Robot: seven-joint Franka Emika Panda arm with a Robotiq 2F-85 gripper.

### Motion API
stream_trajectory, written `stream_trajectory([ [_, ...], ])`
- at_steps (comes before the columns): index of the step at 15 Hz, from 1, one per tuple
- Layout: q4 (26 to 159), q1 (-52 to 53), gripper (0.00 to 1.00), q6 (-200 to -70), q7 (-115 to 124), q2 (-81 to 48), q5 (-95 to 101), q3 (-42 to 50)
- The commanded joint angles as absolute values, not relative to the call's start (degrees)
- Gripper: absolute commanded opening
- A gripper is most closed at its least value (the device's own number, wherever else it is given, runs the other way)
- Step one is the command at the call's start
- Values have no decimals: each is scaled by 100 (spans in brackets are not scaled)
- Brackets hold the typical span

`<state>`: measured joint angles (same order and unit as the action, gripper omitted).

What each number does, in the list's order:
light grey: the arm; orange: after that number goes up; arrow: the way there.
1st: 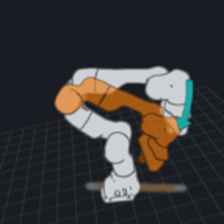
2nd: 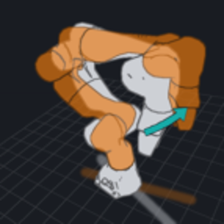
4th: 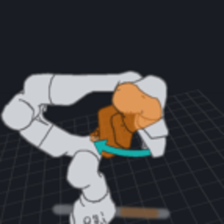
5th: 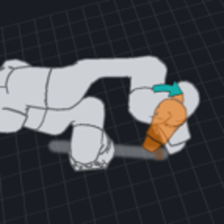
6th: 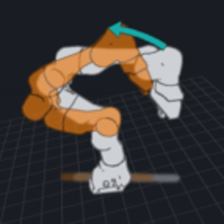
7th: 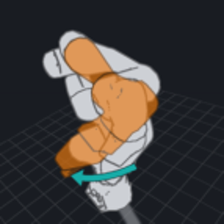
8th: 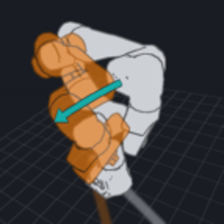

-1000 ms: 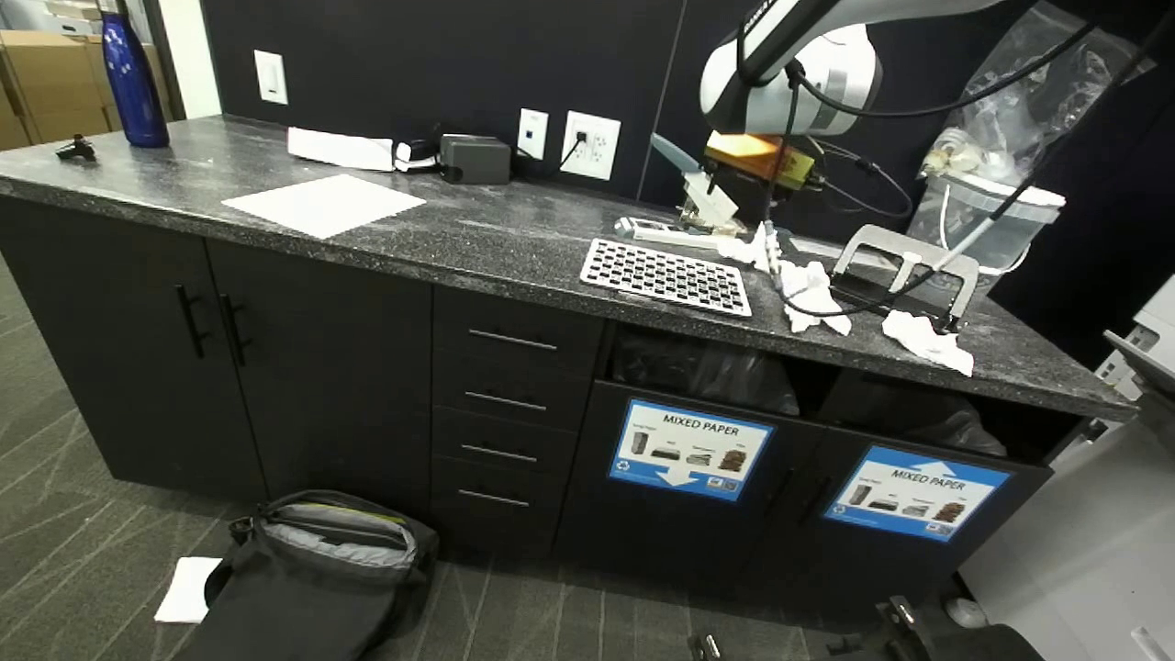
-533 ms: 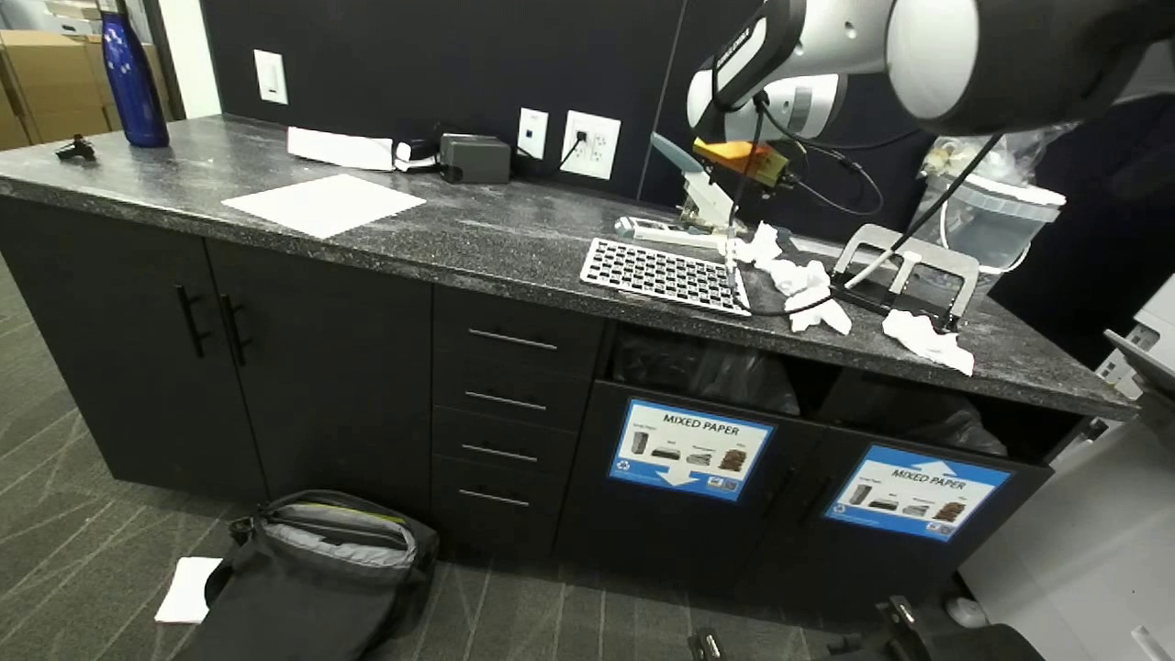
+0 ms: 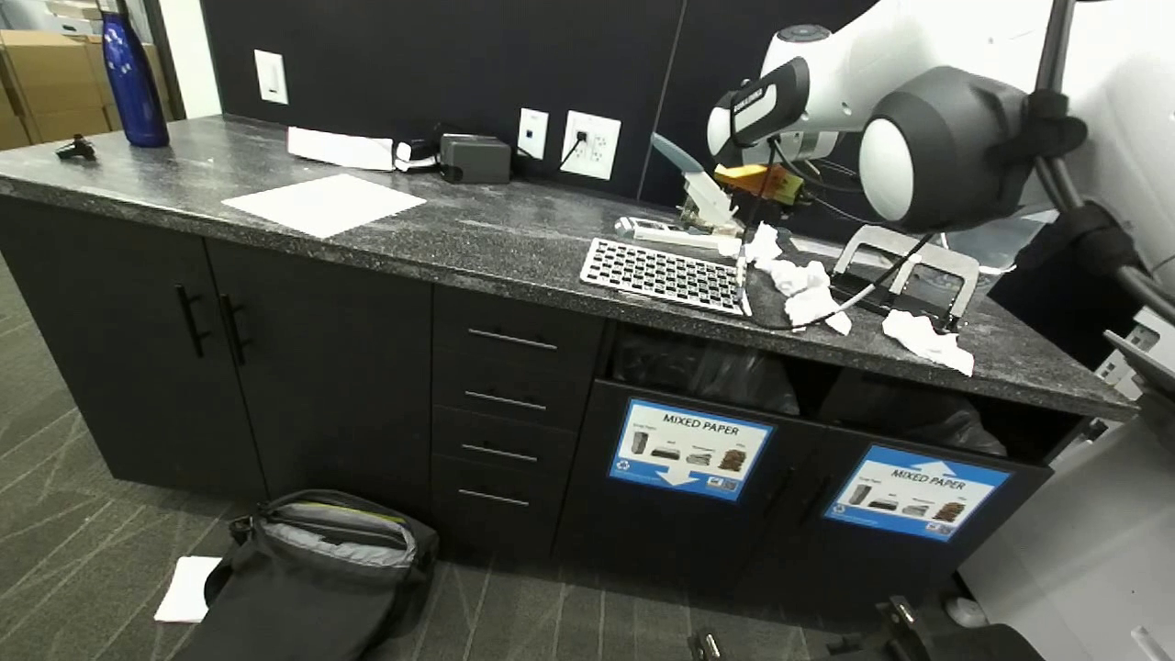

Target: Pick up the papers from the counter and throw them in the bin

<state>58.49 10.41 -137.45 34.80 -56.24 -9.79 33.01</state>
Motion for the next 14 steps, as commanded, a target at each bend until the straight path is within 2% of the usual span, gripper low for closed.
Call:
stream_trajectory([
  [1,4469,-7,100,-13383,3211,-6156,-425,2272],
  [5,3604,-673,100,-12970,2704,-6661,-334,1491],
  [14,2535,-1127,100,-13011,1861,-7586,-422,757],
])
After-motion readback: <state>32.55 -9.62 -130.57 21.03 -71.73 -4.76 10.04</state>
